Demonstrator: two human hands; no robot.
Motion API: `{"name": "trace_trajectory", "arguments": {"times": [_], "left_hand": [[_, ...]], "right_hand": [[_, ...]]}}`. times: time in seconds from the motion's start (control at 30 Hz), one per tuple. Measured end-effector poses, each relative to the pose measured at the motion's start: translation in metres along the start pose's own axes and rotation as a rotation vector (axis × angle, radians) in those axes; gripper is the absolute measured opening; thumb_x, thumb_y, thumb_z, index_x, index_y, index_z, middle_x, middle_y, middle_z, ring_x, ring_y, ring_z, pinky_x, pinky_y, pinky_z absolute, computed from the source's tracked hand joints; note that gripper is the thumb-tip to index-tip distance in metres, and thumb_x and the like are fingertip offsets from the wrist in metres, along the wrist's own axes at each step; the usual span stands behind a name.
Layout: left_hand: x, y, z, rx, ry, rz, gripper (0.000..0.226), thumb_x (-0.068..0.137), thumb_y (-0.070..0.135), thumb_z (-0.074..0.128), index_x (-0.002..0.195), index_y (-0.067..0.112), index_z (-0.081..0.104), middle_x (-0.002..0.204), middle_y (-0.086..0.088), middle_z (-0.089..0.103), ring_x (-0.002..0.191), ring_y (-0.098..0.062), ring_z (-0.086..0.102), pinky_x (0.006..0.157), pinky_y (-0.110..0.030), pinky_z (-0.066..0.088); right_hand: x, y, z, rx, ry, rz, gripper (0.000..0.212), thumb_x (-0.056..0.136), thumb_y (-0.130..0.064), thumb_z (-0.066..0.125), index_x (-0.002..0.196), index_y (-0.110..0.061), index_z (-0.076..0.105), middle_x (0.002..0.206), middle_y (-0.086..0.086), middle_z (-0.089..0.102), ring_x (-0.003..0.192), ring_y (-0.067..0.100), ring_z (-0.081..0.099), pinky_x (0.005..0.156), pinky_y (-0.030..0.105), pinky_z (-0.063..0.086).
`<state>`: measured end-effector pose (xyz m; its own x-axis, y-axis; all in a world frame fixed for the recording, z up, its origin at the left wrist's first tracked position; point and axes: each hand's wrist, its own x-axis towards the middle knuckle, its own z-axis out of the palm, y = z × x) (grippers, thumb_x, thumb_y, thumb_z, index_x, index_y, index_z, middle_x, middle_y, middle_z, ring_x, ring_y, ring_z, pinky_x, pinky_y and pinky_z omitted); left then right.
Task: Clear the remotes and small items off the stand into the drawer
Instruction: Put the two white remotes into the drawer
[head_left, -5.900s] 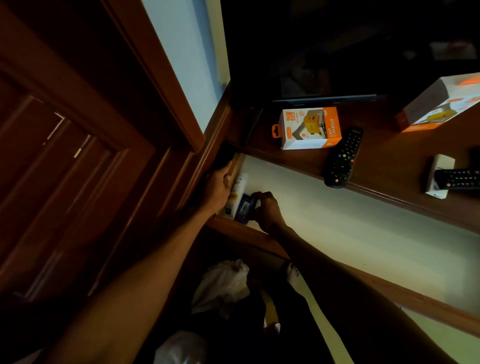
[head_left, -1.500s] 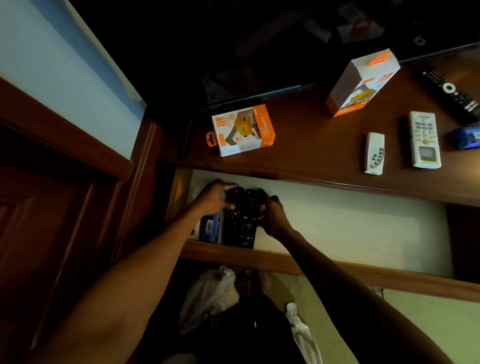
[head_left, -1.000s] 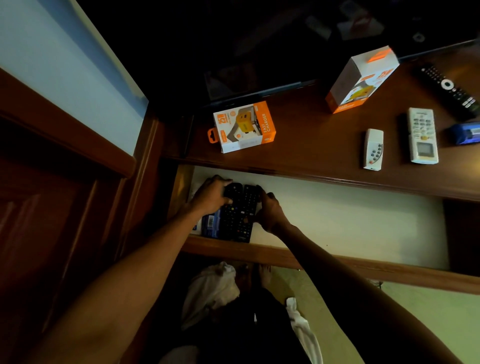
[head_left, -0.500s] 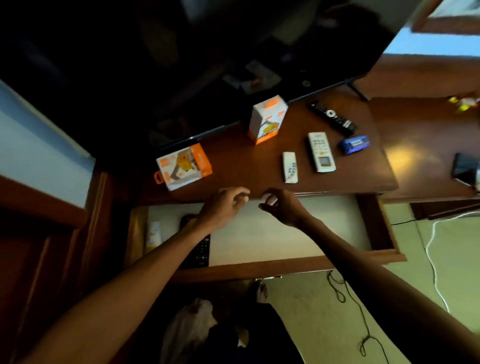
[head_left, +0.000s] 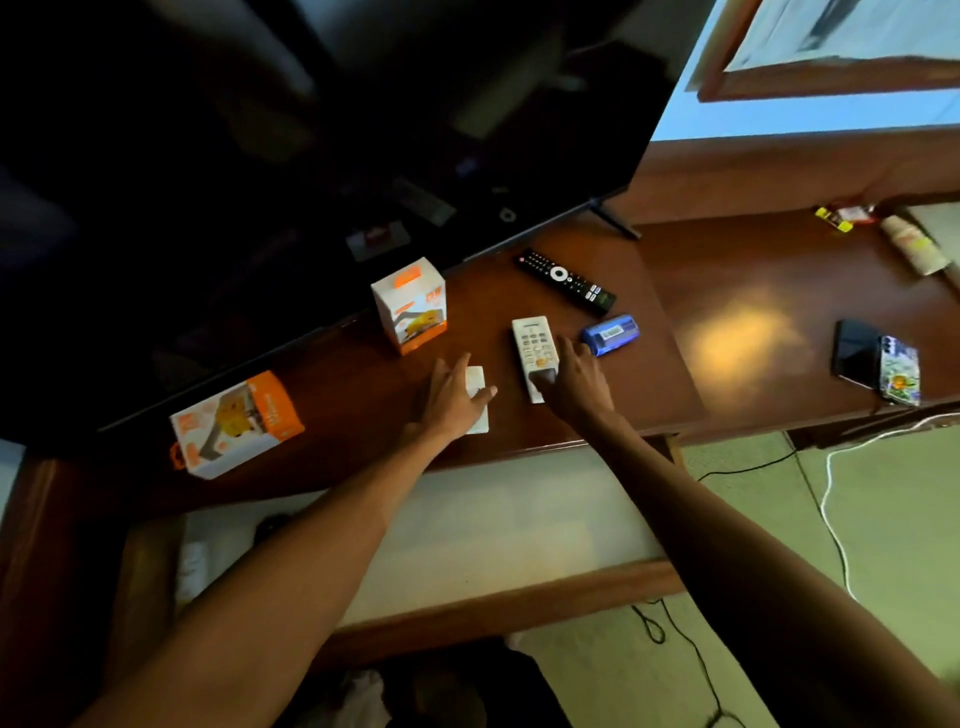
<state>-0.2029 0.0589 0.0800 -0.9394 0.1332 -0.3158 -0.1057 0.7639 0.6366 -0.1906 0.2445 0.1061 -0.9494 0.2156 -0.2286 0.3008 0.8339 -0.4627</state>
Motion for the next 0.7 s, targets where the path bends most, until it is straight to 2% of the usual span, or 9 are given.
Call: {"name": "trace_trajectory", "arguments": {"times": [0.1, 0.2, 0.3, 0.43, 0.57, 0.7], "left_hand": [[0.01, 0.007, 0.015, 0.036, 0.011, -0.022, 0.07, 0.09, 0.03, 0.066, 0.149, 0.019, 0.03, 0.158, -0.022, 0.017, 0.147, -0.036, 0.018, 0.117, -0.046, 0.025], [0.017, 0.008, 0.021, 0.074, 0.044, -0.024, 0.063, 0.087, 0.021, 0.068, 0.143, 0.019, 0.04, 0.149, -0.021, 0.031, 0.138, -0.035, 0.035, 0.11, -0.047, 0.038], [0.015, 0.006, 0.019, 0.016, 0.093, 0.011, 0.061, 0.087, 0.017, 0.069, 0.142, 0.022, 0.043, 0.14, -0.017, 0.041, 0.13, -0.032, 0.044, 0.103, -0.044, 0.046], [0.0, 0.002, 0.006, -0.01, 0.178, 0.117, 0.056, 0.086, 0.012, 0.069, 0.139, 0.014, 0.051, 0.122, -0.012, 0.05, 0.118, -0.025, 0.05, 0.1, -0.031, 0.043], [-0.025, -0.012, -0.013, -0.057, 0.239, 0.168, 0.053, 0.085, 0.011, 0.071, 0.135, 0.012, 0.055, 0.12, -0.013, 0.052, 0.113, -0.024, 0.052, 0.095, -0.027, 0.043], [-0.058, -0.046, -0.032, -0.137, 0.292, 0.17, 0.05, 0.084, 0.018, 0.072, 0.132, 0.016, 0.058, 0.113, -0.009, 0.055, 0.102, -0.024, 0.059, 0.087, -0.034, 0.052]], "right_hand": [[0.025, 0.0, 0.004, -0.017, -0.049, -0.041, 0.083, 0.081, -0.037, 0.07, 0.148, -0.016, 0.025, 0.134, 0.022, 0.044, 0.121, 0.043, 0.046, 0.093, 0.049, 0.045], [0.041, 0.0, 0.006, -0.04, -0.103, -0.064, 0.091, 0.079, -0.044, 0.071, 0.15, -0.02, 0.02, 0.133, 0.019, 0.046, 0.119, 0.04, 0.049, 0.089, 0.049, 0.048], [0.045, 0.002, 0.008, -0.079, -0.1, -0.09, 0.084, 0.08, -0.045, 0.069, 0.148, -0.019, 0.027, 0.131, 0.019, 0.049, 0.116, 0.039, 0.052, 0.088, 0.048, 0.049], [0.038, 0.005, 0.01, -0.067, -0.106, -0.139, 0.074, 0.084, -0.041, 0.067, 0.146, -0.019, 0.034, 0.133, 0.019, 0.048, 0.116, 0.04, 0.054, 0.09, 0.047, 0.049], [0.011, -0.006, 0.014, 0.004, -0.082, -0.181, 0.073, 0.082, -0.039, 0.068, 0.145, -0.018, 0.039, 0.13, 0.02, 0.054, 0.112, 0.041, 0.057, 0.089, 0.045, 0.049], [-0.03, -0.035, 0.021, 0.087, -0.102, -0.287, 0.069, 0.076, -0.037, 0.074, 0.137, -0.017, 0.049, 0.125, 0.019, 0.062, 0.106, 0.04, 0.062, 0.087, 0.047, 0.053]]}}
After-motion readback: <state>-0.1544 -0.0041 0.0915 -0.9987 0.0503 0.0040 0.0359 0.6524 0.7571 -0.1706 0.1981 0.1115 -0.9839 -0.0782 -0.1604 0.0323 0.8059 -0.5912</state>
